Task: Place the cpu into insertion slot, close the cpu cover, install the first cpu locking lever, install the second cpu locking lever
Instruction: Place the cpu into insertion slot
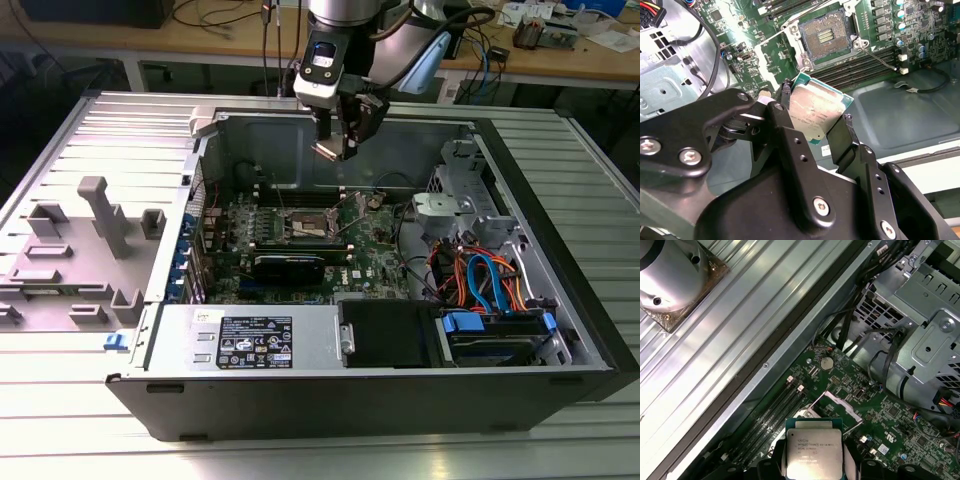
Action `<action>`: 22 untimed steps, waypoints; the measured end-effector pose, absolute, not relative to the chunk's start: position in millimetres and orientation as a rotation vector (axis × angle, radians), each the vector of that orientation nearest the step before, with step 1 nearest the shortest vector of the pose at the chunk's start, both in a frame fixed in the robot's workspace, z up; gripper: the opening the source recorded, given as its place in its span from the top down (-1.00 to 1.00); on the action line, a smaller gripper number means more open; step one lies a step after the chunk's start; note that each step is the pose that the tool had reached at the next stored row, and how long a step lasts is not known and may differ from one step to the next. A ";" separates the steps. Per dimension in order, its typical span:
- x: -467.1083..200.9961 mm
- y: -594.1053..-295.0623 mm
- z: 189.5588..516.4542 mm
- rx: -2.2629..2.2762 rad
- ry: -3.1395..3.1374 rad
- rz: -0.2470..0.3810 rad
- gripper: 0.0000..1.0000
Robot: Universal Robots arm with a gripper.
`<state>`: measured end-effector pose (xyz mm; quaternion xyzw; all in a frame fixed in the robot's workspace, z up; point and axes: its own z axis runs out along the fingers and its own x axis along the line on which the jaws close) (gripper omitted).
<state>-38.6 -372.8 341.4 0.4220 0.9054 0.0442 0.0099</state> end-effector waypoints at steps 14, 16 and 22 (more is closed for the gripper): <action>-38.7 -372.8 339.1 1.534 2.708 0.135 -0.08; -38.9 -372.8 338.2 1.557 2.694 0.134 -0.08; -38.8 -373.0 337.8 1.558 2.694 0.137 -0.08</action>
